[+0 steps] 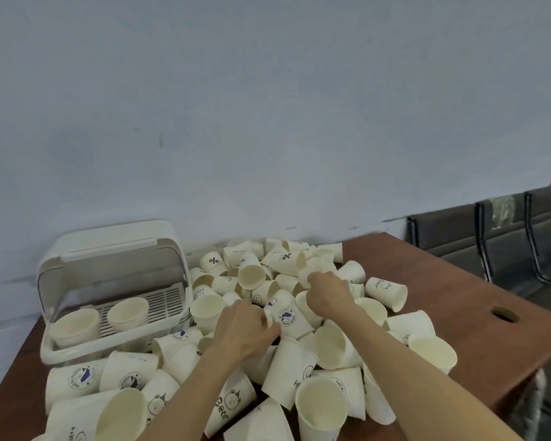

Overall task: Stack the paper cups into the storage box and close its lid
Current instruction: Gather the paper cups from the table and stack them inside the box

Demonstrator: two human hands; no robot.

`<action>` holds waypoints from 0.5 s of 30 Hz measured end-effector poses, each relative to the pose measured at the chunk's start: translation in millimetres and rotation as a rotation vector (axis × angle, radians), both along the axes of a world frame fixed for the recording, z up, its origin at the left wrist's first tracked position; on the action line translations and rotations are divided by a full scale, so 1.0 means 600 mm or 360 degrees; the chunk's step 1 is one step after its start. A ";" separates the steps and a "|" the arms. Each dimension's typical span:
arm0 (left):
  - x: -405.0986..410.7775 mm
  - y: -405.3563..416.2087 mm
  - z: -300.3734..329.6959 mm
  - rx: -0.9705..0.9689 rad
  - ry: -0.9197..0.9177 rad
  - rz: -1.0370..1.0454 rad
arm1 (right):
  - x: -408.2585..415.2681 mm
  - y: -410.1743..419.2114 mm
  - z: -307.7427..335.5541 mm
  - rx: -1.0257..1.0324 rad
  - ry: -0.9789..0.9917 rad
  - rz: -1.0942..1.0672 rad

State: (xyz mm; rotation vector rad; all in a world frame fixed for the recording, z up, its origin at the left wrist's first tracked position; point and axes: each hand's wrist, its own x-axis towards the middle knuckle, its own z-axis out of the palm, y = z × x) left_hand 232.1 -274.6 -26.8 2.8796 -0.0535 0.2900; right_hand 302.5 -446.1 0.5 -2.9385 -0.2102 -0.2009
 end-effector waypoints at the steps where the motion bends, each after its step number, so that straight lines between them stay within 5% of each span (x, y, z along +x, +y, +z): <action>1: 0.004 -0.002 -0.001 0.0023 0.0000 -0.0029 | 0.003 -0.005 -0.003 0.0000 -0.0017 -0.0033; 15: 0.078 -0.019 0.025 0.0054 -0.0536 -0.0203 | 0.071 -0.014 -0.024 0.0155 -0.0063 -0.0302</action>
